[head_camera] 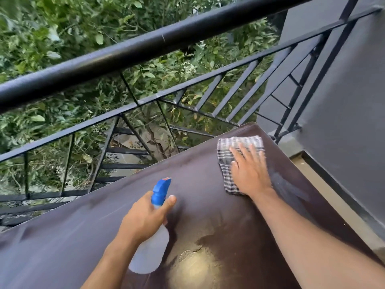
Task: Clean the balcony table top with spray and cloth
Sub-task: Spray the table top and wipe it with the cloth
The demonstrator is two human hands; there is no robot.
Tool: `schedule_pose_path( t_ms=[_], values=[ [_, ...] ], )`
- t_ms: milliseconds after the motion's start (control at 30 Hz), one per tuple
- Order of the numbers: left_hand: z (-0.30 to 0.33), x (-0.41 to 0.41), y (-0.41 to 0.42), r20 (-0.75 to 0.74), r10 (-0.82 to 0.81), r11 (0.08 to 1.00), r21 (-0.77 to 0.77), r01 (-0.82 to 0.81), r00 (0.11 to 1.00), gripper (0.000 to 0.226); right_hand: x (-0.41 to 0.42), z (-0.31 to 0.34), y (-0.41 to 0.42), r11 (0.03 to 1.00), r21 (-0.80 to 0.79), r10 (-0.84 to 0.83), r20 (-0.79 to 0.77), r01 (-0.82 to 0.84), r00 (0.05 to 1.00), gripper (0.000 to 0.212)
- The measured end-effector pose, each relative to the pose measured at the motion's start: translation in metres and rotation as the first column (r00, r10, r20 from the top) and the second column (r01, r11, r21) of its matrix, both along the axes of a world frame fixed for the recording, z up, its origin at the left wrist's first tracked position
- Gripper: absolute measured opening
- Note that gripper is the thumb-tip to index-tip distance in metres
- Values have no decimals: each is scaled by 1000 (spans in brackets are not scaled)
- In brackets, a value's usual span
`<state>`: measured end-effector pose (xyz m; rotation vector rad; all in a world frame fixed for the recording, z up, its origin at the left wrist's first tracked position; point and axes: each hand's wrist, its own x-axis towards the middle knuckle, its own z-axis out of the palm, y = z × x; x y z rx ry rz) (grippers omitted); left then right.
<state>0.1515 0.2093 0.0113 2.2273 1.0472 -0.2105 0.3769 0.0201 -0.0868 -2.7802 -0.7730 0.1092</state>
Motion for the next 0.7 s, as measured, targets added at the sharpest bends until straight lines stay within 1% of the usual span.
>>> schedule_pose_path(
  t_ms=[167,233,300,367,467,533,567,633,700],
  values=[
    [-4,-24,15,36,56,998,6,-56,998,53,8,3,23,994,-71,-92,-52,88,994,63],
    [-6,-32,16,41,65,998,-15,-65,997,50,-6,8,44,994,-84,-81,-86,74,993,63],
    [-6,-38,16,64,86,996,-33,-84,994,46,-37,11,71,995,-84,57,-64,-62,996,63],
    [-6,-41,16,90,128,991,-49,-124,988,45,-81,10,98,967,-82,237,-43,-240,971,64],
    [-4,-45,15,109,169,982,-98,-159,980,47,-140,-1,124,887,-67,452,-72,-457,889,76],
    [-2,-49,14,123,142,984,-126,-126,982,48,-154,-6,125,831,-93,546,-49,-548,836,76],
    [-1,-51,14,128,114,986,-134,-97,985,45,-151,-5,123,825,-84,558,-37,-559,829,75],
    [-2,-56,19,151,82,987,-147,-59,985,32,-133,-5,116,864,-59,500,-9,-499,866,72],
    [-4,-61,27,165,92,984,-167,-65,982,28,-102,-4,103,945,-61,324,5,-323,946,70]
  ],
)
